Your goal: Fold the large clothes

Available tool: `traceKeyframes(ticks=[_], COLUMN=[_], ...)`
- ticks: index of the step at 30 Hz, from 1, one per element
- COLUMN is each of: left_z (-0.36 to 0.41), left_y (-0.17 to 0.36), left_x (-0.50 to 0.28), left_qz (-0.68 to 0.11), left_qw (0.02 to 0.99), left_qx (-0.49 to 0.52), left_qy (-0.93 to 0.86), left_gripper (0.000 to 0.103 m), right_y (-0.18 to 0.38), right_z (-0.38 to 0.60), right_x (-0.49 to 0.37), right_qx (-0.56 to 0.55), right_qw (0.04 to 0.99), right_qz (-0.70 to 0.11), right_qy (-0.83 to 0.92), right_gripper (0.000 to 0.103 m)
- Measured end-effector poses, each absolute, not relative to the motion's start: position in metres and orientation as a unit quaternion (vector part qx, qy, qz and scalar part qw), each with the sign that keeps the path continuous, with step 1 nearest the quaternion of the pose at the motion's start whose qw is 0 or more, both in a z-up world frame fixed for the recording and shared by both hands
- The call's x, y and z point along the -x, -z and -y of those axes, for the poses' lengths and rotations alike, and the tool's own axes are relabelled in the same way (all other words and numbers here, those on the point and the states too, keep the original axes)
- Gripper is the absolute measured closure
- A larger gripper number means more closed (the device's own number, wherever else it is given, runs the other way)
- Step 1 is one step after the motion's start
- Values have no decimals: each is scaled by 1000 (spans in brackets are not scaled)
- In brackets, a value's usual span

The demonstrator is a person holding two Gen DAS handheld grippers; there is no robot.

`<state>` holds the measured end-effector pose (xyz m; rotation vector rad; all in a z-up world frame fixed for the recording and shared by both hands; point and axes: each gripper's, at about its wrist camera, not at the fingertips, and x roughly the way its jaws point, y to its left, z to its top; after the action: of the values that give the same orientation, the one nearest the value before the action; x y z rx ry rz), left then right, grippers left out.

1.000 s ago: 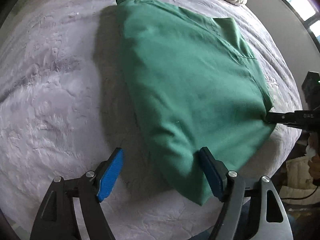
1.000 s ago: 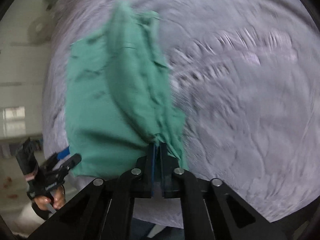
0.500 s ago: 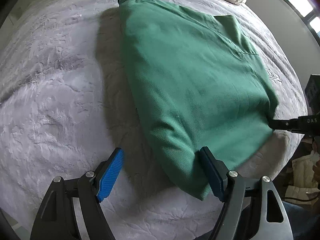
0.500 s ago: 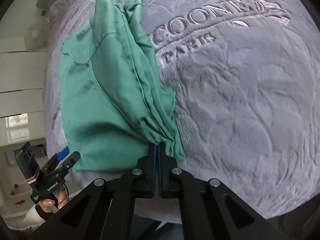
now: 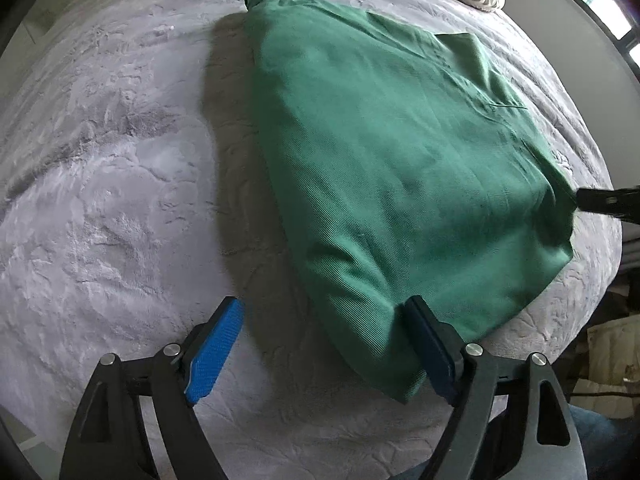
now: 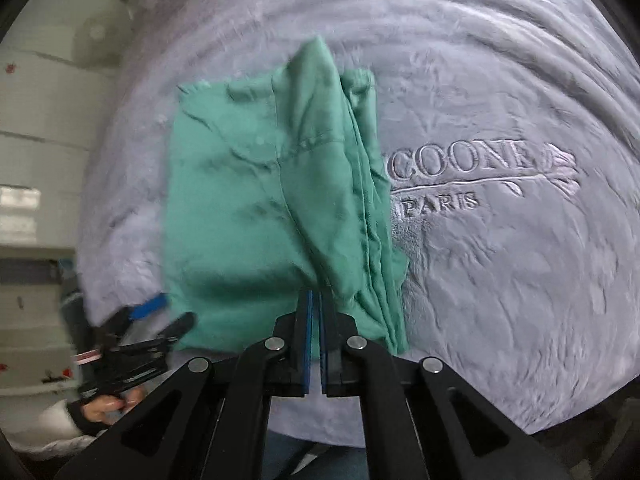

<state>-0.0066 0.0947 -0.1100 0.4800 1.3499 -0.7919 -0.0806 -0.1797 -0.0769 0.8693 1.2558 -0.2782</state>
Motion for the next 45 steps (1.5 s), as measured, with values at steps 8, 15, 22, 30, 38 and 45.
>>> traceKeyframes(ticks=[8, 15, 22, 30, 38, 45], left_z=[-90, -85, -80, -75, -68, -66], left_y=[107, 107, 108, 111, 110, 96], left_x=[6, 5, 6, 0, -5, -12], left_qz=[-604, -609, -608, -616, -633, -624], left_qw=[684, 680, 679, 683, 679, 693], left_qx=[-223, -230, -238, -240, -238, -246], left_qy=[343, 337, 335, 310, 285, 264], left_gripper=[19, 19, 19, 3, 1, 1], right_y=[123, 119, 125, 134, 132, 106], right_z=[193, 189, 185, 186, 189, 183], right_x=[85, 85, 85, 86, 89, 87], right_qx=[-456, -443, -447, -453, -471, -445], right_qw=[671, 674, 676, 676, 667, 674], right_qz=[-566, -574, -570, -566, -562, -575], right_qy=[144, 141, 137, 132, 132, 127], right_gripper=[103, 103, 103, 103, 102, 95])
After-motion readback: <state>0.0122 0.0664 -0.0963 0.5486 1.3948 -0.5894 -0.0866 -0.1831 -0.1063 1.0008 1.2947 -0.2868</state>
